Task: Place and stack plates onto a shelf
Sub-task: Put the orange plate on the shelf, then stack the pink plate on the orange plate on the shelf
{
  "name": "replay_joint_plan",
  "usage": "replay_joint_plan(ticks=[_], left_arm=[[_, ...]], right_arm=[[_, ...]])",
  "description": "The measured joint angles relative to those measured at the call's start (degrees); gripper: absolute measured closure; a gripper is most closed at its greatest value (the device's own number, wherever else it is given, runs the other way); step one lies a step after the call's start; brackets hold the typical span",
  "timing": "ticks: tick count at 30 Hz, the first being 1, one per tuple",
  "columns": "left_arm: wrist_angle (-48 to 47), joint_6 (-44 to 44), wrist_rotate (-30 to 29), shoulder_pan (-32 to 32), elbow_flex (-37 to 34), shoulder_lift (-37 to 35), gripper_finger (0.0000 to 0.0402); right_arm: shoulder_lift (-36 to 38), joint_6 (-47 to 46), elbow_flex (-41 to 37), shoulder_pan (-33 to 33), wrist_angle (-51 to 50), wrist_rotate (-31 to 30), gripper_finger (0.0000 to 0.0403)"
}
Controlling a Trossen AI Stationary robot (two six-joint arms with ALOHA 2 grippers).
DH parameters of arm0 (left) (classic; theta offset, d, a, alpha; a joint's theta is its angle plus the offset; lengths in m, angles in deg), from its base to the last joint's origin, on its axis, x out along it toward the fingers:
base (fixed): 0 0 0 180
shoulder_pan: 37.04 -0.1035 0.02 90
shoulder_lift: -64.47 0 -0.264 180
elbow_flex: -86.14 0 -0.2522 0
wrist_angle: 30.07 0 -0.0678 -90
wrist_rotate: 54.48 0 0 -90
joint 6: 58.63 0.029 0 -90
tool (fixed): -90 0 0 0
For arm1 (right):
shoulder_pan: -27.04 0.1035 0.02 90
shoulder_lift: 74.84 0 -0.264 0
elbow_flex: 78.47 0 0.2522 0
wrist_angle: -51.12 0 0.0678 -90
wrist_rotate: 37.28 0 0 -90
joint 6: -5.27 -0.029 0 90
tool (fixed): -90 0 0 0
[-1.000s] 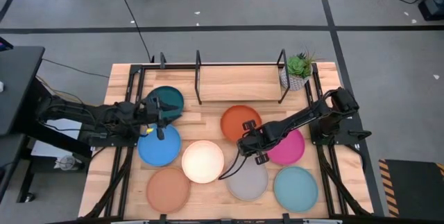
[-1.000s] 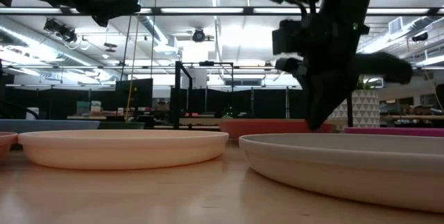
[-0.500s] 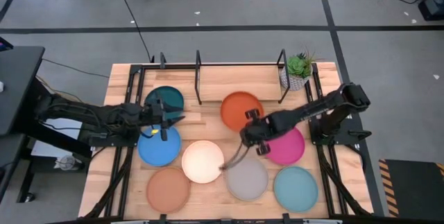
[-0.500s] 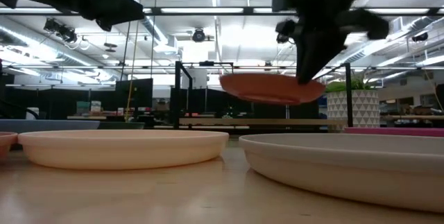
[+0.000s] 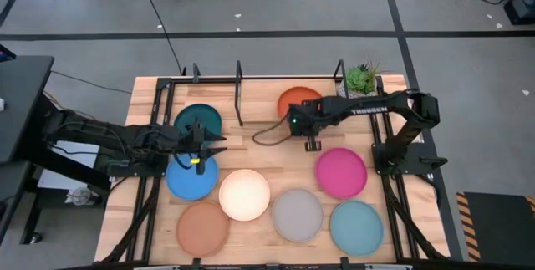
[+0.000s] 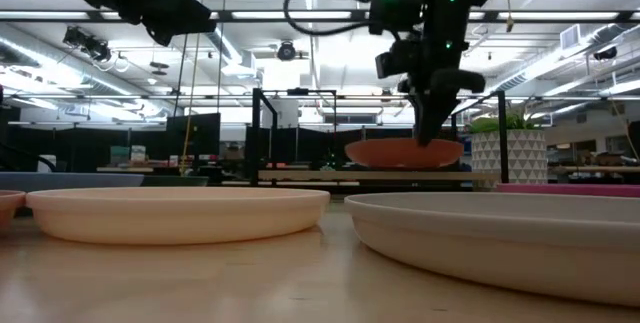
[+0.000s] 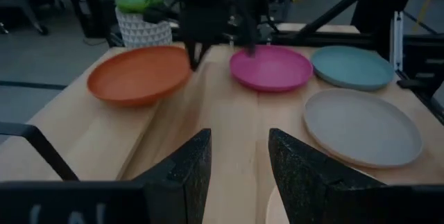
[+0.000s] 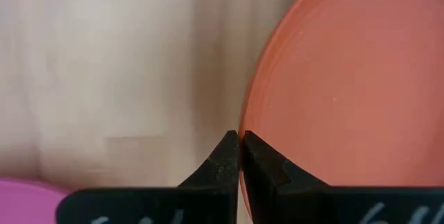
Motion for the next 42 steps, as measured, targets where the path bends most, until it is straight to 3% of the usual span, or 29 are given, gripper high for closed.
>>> replay_joint_plan(ticks=[12,25,30,36,42], left_arm=[[-1.65,-2.02,-1.05,6.27,2.89,1.02,0.0249],[-4.84,-2.58,-1.33,10.75,2.87,0.98,0.0249],[-5.02,-3.22,-1.32,10.75,2.87,0.98,0.0249],[-6.41,-3.21,-1.33,10.75,2.87,0.98,0.0249],[-9.68,-3.25,-2.75,10.64,2.83,0.98,0.0249]], right_arm=[[0.00,2.48,-0.02,-8.90,2.50,2.36,0.0387],[0.00,0.53,-0.02,-10.39,1.99,4.43,0.0386],[0.00,0.34,-0.02,-10.39,1.14,4.27,0.0368],[0.00,-1.09,-0.02,-10.11,0.35,1.91,0.0335],[0.85,-4.72,-0.02,-6.24,-4.03,-6.71,0.0322]])
